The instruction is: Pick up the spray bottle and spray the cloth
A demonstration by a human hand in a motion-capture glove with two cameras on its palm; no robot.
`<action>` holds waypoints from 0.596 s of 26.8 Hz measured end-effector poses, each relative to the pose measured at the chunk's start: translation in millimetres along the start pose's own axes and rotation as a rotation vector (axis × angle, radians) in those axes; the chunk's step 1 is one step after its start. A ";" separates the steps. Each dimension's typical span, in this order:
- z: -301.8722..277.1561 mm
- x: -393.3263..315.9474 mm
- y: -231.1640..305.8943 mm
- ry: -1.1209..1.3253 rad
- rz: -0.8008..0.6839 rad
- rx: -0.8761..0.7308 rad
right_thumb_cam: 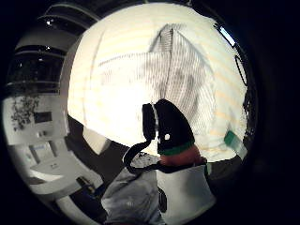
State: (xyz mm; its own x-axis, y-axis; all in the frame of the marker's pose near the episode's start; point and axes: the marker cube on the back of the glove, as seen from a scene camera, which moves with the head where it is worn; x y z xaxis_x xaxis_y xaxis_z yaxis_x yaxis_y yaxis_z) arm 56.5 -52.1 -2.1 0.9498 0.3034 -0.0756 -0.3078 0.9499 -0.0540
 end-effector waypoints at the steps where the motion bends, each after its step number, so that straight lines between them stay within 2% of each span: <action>1: -0.4 1.3 1.7 0.000 0.003 0.006; 16: -1.6 11.8 61.0 -0.035 -0.011 0.252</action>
State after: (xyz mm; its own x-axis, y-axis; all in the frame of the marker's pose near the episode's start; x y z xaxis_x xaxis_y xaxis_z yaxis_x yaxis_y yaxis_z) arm 48.8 9.2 -7.9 0.9557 0.2915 -0.0417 -0.2782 0.9403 0.1961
